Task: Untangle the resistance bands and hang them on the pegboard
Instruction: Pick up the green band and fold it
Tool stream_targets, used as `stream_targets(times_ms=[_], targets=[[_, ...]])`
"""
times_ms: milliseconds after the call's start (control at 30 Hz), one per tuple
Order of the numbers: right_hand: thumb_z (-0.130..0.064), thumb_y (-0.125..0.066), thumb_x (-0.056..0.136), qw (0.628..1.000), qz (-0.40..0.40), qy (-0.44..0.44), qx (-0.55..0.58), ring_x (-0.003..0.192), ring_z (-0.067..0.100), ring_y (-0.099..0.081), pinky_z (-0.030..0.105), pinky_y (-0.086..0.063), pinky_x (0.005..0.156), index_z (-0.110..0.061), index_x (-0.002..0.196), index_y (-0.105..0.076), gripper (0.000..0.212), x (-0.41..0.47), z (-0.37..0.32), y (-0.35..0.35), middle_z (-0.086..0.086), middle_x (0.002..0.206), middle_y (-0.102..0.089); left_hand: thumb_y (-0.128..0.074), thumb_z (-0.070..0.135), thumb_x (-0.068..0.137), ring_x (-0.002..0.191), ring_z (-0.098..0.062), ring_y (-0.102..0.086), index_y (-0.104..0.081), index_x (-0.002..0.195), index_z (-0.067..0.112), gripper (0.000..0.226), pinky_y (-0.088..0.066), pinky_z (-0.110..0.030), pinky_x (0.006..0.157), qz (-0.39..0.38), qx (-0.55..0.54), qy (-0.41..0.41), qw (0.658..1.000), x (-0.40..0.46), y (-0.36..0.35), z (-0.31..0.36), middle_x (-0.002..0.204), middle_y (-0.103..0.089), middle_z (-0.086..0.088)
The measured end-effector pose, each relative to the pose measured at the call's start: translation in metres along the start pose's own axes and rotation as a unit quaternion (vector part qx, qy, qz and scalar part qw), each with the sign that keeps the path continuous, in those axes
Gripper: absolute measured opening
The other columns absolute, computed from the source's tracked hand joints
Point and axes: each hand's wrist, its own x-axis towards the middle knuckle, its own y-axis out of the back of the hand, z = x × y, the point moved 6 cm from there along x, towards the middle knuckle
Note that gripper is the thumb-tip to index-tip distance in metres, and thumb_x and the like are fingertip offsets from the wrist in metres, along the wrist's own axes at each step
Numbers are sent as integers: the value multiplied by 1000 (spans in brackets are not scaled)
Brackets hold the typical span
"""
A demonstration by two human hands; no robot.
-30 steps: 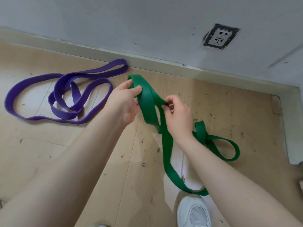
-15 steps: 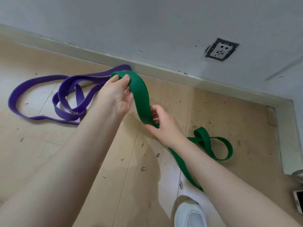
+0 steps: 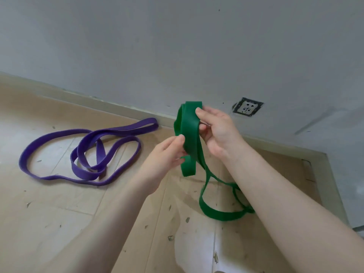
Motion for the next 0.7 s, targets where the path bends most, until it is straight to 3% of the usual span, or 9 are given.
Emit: stream_targets(times_ms=[67, 167, 233, 333, 433, 567, 633, 700], targets=[[-2, -51, 92, 999, -9, 22, 41, 34, 2, -36, 14, -40, 40, -5, 84, -59, 12, 5, -22, -11, -3, 52, -49, -52, 24, 93, 104, -5, -62, -55, 122, 25, 29, -50, -27, 93, -12, 100, -126, 987, -8, 1, 29, 113, -66, 9], [-7, -49, 94, 998, -36, 55, 24, 38, 3, -38, 18, -43, 48, -6, 88, -59, 12, 7, -33, -22, -7, 47, -49, -55, 8, 91, 89, 1, -65, -59, 111, 26, 28, -48, -11, 72, 27, 75, -222, 972, -21, 4, 56, 101, -69, 11], [-11, -48, 96, 997, -45, 67, 7, 49, 5, -54, 20, -49, 55, -3, 96, -60, 14, 8, -29, -24, -2, 60, -62, -54, 6, 91, 80, 2, -64, -60, 107, 25, 25, -46, -10, 64, 47, 35, -216, 975, -21, 6, 57, 96, -70, 9], [-24, -41, 99, 996, -28, 27, -78, 85, 15, -66, 23, -54, 79, -5, 104, -58, 25, 5, 0, -8, 7, 95, -66, -50, 7, 94, 69, 2, -62, -61, 103, 20, 19, -45, -13, 59, 115, -34, -177, 977, -15, 22, 42, 86, -69, 9], [-34, -37, 100, 963, -58, -48, -258, 105, 21, -63, 35, -49, 95, -10, 115, -59, 36, -14, 56, 19, 6, 114, -65, -47, 11, 96, 84, -13, -69, -61, 105, 13, 17, -54, -26, 71, 155, -131, -112, 973, -11, 39, 24, 94, -71, -1], [-21, -57, 92, 930, -118, -29, -347, 103, 14, -63, 32, -50, 94, -26, 107, -61, 17, -35, 95, 25, -6, 107, -68, -48, 13, 96, 84, -16, -68, -60, 100, 13, 12, -56, -26, 73, 195, -192, -78, 959, -13, 49, 14, 93, -70, -4], [-13, -63, 87, 904, -117, -7, -411, 104, 12, -60, 35, -50, 94, -27, 109, -57, 27, -35, 103, 27, -9, 108, -64, -47, 13, 97, 84, -14, -68, -59, 99, 13, 12, -55, -25, 73, 208, -232, -73, 947, -16, 53, 14, 91, -71, -2], [-13, -60, 89, 879, -119, -7, -462, 102, 11, -59, 35, -50, 94, -27, 107, -57, 24, -36, 110, 30, -9, 105, -63, -48, 13, 96, 86, -14, -69, -59, 99, 13, 12, -56, -26, 78, 208, -269, -70, 938, -18, 57, 15, 90, -72, -1]])
